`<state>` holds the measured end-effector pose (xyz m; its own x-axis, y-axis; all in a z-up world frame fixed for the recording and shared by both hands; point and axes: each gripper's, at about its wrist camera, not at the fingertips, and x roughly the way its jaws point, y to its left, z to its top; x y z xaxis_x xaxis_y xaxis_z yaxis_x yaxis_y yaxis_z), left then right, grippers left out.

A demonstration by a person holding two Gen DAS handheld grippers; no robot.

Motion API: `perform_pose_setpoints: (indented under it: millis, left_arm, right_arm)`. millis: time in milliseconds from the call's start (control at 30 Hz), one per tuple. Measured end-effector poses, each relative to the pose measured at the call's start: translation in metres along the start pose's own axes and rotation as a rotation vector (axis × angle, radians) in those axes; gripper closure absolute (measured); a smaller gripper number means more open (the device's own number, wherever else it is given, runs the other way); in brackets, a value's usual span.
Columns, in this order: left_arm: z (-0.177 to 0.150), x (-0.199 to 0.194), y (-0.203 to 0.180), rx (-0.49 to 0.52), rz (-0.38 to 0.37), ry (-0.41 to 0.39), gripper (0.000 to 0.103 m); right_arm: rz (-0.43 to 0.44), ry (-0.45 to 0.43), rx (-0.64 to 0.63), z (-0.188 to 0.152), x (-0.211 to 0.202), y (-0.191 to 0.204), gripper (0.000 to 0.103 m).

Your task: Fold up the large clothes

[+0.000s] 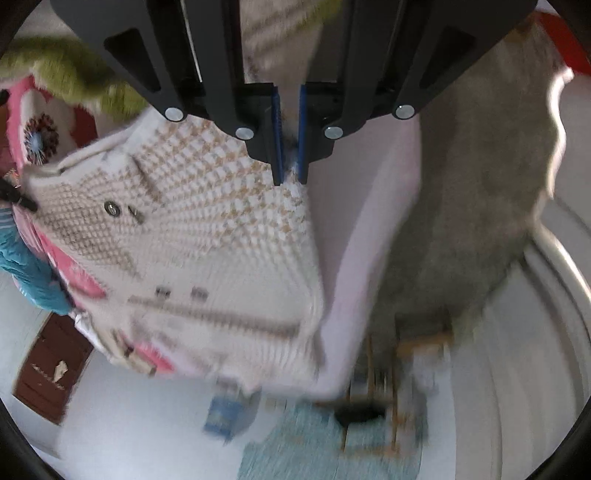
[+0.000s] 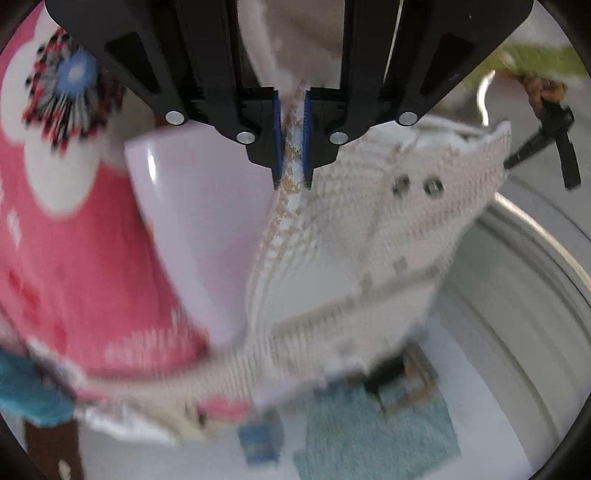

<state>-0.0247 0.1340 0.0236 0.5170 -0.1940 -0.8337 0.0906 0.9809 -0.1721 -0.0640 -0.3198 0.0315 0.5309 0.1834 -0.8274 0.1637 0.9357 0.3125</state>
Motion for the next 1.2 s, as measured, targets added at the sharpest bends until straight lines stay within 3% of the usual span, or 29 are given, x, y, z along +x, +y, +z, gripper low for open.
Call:
perform_pose_setpoints:
  millis: [67,133,233,367,500,600,700,833,933,1067,1200]
  left_arm:
    - [-0.01,0.021,0.017,-0.069,0.045,0.076,0.092]
    - [-0.012,0.025,0.029,-0.113,0.06,0.084,0.092]
    - [0.006,0.015,0.045,-0.158,0.063,0.017,0.091]
    - [0.048,0.012,0.036,-0.085,0.133,-0.111,0.085]
    - [0.097,0.039,0.005,-0.015,0.151,-0.177,0.08]
    - [0.136,0.082,-0.019,0.054,0.148,-0.167,0.078]
    - [0.164,0.118,-0.034,0.128,0.173,-0.141,0.078]
    - [0.19,0.167,-0.055,0.289,0.322,-0.131,0.078]
    - [0.201,0.192,-0.055,0.355,0.418,-0.117,0.076]
    - [0.202,0.198,-0.041,0.351,0.417,-0.124,0.073]
    - [0.196,0.188,-0.024,0.259,0.422,-0.159,0.07]
  right_arm:
    - [-0.083,0.064,0.032,-0.007,0.019,-0.01,0.08]
    - [-0.135,0.083,0.076,-0.007,0.026,-0.022,0.077]
    - [-0.107,-0.012,0.096,0.015,0.009,-0.027,0.055]
    - [-0.112,-0.102,0.015,0.062,0.005,-0.01,0.046]
    - [-0.038,-0.136,-0.043,0.115,0.032,0.012,0.043]
    - [0.002,-0.133,-0.085,0.158,0.065,0.022,0.043]
    - [0.048,-0.073,-0.06,0.204,0.115,0.023,0.043]
    - [0.028,-0.027,-0.04,0.24,0.152,0.025,0.044]
    - [0.002,-0.014,-0.047,0.261,0.175,0.024,0.047]
    - [-0.037,0.01,-0.063,0.282,0.201,0.024,0.055]
    - [-0.041,0.034,-0.084,0.294,0.221,0.026,0.059]
